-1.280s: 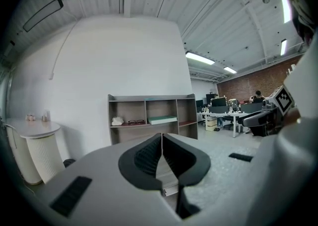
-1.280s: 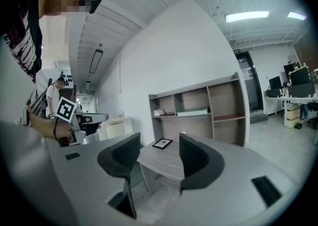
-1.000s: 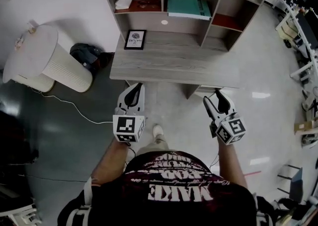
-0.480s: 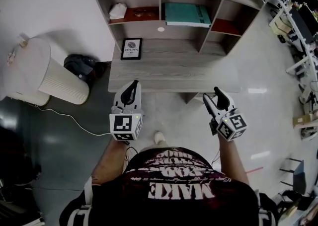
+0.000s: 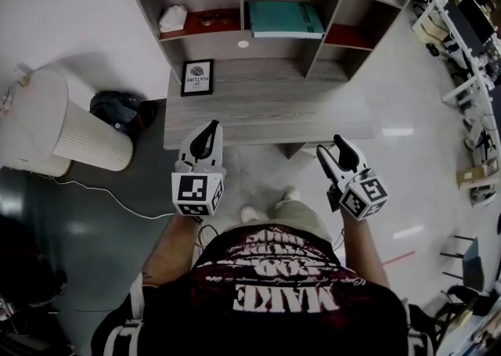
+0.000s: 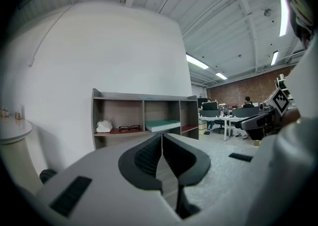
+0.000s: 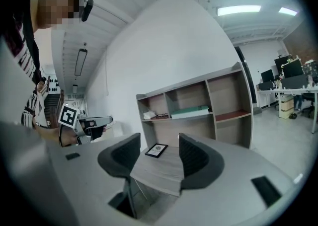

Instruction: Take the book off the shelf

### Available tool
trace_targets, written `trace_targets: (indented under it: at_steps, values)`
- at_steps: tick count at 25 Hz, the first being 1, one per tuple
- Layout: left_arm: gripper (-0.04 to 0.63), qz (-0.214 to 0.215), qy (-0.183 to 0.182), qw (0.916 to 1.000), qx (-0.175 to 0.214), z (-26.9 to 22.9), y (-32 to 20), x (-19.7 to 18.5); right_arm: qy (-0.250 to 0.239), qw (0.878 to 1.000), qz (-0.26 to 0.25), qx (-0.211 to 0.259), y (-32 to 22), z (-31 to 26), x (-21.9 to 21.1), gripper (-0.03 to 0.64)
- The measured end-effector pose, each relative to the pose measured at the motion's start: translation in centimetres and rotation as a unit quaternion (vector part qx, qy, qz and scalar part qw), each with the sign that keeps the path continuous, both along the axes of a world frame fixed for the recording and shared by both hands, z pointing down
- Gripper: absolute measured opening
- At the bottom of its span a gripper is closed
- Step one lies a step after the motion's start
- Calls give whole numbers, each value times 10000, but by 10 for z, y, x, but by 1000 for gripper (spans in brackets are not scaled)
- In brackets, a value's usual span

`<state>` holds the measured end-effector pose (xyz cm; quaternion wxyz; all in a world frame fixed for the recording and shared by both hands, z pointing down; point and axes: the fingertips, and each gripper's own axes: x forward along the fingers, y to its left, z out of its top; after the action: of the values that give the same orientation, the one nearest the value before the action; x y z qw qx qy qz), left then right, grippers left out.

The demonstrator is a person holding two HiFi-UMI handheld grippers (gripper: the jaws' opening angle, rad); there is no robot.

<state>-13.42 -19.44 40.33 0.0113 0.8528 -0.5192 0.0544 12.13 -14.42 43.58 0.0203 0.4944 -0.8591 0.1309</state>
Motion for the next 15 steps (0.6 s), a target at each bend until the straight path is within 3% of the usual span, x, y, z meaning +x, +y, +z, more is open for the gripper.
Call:
trace_targets:
  at_steps: [15]
  values:
    - [12,-233,-156,9995,-141,8,-37,-19,-186,9994,-289,-85,-58,10,-17,238]
